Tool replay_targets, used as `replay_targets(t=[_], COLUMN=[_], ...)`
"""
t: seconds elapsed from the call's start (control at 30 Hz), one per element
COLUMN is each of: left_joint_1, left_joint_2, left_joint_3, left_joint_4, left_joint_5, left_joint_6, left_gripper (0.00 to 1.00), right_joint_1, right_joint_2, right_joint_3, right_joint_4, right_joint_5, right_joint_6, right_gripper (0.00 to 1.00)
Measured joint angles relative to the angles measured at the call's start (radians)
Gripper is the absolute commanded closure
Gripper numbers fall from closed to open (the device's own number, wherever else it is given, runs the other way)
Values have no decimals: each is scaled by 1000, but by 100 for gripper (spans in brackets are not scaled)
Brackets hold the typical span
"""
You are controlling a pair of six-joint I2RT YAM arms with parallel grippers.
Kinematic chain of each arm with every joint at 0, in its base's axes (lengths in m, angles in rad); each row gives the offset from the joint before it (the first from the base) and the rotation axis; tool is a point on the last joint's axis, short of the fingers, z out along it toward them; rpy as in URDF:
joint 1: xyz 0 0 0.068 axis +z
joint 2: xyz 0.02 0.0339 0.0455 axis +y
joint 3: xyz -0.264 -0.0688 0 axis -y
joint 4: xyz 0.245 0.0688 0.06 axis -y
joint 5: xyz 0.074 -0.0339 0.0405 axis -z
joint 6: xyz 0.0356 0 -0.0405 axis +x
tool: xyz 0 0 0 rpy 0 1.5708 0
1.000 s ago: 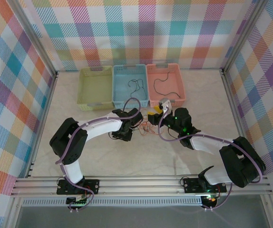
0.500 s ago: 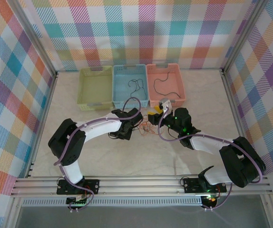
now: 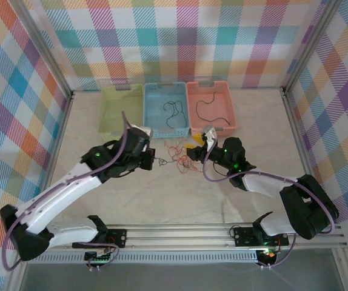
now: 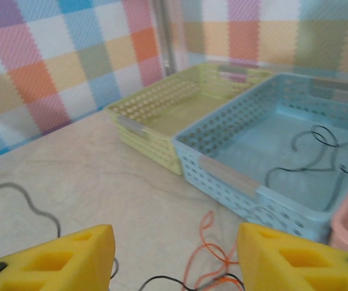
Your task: Untangle the cables
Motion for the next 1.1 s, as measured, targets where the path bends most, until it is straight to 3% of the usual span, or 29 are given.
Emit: replay_targets(t=[0.2, 0.4, 0.9, 1.1], left_joint_1=[0, 0, 0, 0], left_joint_2=[-72, -81, -110, -109], left_joint_3=[121, 168, 293, 320], left_joint_4=[-6, -42, -133, -141], left_joint_5=[94, 169, 264, 298], left_joint_6=[15, 18, 37, 37], left_gripper=[100, 100, 100, 100], right_joint_1=[90, 184, 184, 183], right_joint_2=[12, 21, 54, 93], right_joint_3=[1, 14, 36, 52], right_joint_4=[54, 16, -10, -12], right_joint_5=[-188, -266, -106, -66], right_joint_6=[-101, -235, -341, -368], right_gripper=[40, 39, 41, 50])
